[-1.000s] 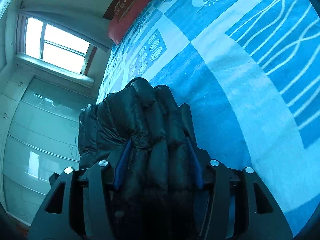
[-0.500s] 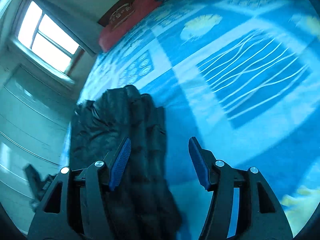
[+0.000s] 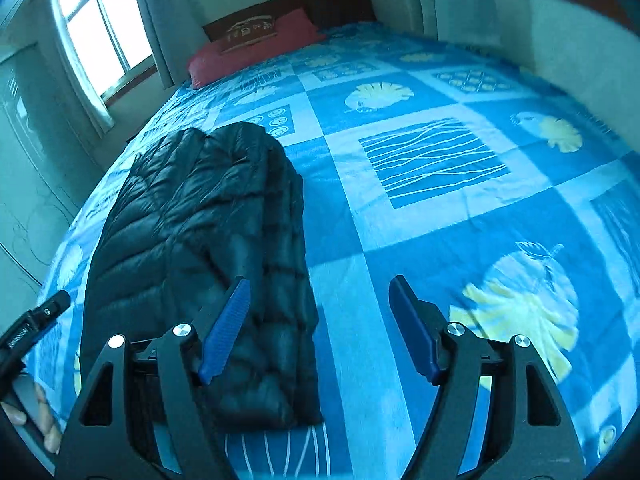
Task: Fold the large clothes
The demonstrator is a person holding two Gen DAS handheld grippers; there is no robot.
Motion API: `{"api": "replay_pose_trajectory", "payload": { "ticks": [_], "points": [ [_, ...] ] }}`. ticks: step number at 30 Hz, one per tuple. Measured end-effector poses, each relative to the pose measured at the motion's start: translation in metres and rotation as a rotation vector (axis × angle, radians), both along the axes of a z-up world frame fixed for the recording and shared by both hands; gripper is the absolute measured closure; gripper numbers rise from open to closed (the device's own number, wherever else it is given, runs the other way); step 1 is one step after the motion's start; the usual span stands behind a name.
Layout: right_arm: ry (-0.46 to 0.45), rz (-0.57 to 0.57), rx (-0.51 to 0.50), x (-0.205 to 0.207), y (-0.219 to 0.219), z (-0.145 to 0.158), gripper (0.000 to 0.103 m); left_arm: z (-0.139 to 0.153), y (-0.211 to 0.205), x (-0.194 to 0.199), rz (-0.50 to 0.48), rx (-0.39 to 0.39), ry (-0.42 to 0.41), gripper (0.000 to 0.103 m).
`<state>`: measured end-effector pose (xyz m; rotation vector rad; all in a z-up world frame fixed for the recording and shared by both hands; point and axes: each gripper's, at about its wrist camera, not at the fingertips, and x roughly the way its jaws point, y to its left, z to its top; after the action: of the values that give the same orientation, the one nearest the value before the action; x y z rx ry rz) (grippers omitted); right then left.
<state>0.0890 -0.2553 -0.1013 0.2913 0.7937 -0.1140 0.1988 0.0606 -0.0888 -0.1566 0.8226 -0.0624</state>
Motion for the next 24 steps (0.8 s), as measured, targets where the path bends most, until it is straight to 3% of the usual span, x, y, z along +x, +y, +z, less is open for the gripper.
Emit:
{"api": "replay_pose_trajectory", "payload": {
  "ticks": [8,24],
  "points": [
    [-0.052,0.026,-0.044,-0.038,0.022,0.017,0.025,0.008,-0.002,-0.049,0.039,0.106,-0.049,0.015],
    [-0.176,0.088,-0.138,-0.085,0.064,0.060,0.021,0.045,-0.009,-0.101,0.030,0.134,-0.162,0.015]
  ]
}}
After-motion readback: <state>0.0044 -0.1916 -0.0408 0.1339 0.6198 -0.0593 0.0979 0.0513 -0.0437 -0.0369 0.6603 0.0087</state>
